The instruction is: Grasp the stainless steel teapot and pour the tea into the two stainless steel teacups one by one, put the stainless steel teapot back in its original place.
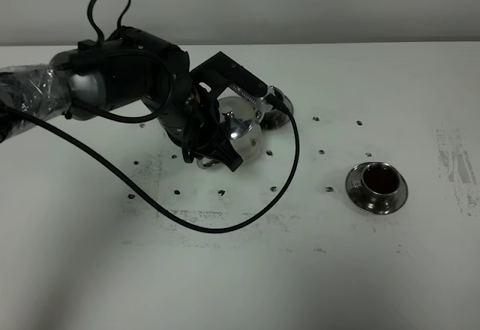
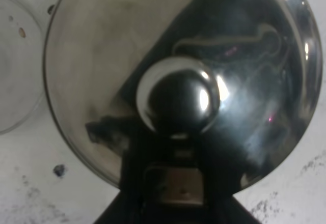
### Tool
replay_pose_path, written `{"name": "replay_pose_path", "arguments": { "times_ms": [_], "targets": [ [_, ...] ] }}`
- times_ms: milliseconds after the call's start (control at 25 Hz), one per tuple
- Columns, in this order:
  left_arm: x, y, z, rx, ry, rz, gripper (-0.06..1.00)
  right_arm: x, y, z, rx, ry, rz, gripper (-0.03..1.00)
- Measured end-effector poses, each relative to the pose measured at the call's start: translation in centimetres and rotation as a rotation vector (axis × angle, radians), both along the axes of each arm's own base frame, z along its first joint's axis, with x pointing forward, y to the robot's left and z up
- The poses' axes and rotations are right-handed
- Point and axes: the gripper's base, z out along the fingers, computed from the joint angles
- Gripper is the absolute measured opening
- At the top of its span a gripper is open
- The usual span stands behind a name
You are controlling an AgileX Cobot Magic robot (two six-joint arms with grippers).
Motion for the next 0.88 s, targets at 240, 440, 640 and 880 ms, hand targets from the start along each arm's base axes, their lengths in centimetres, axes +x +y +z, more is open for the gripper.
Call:
{"name": "replay_pose_path", "arguments": {
  "times_ms": [240,440,640,880],
  "targets": [
    [0.1,-0.3,-1.1,0.01,0.013,0.005,0.19,0.0,0.0,0.0,0.0,0.0,0.0,0.23],
    [-0.2,0.3,0.7,0.037,-0.009,-0.002,0.19,0.0,0.0,0.0,0.0,0.0,0.0,0.23],
    [1.4,2.5,4.0,0.047,-0.045,0.072,0.19,0.0,0.0,0.0,0.0,0.0,0.0,0.23],
    [4.0,6.1,5.4,0.05,-0.064,0.173,0.19,0.0,0.0,0.0,0.0,0.0,0.0,0.23]
  ]
}}
